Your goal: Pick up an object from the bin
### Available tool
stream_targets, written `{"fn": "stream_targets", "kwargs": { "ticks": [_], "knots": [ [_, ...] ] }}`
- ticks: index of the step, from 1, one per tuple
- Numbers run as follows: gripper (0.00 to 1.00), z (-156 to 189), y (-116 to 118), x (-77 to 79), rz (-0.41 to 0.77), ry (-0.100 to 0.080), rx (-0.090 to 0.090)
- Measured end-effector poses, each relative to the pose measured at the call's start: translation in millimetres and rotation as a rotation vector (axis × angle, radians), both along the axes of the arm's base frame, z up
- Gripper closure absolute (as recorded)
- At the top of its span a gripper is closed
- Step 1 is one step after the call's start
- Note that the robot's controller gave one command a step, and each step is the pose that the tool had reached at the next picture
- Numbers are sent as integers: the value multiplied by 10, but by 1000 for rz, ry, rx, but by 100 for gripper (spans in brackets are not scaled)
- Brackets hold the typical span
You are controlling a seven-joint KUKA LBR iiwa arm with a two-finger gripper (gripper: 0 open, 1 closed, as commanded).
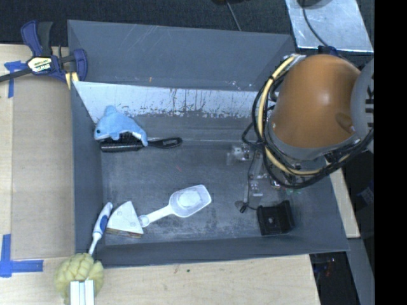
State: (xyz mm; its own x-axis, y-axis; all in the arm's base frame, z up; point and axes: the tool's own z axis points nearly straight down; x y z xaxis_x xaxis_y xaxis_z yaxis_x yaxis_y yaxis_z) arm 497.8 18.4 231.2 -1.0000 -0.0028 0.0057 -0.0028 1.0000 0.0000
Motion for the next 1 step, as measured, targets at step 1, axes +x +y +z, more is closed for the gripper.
{"fn": "stream_targets", "kwargs": {
  "ticks": [1],
  "knots": [
    [0,44,-1,16,-1,-9,0]
  ]
}}
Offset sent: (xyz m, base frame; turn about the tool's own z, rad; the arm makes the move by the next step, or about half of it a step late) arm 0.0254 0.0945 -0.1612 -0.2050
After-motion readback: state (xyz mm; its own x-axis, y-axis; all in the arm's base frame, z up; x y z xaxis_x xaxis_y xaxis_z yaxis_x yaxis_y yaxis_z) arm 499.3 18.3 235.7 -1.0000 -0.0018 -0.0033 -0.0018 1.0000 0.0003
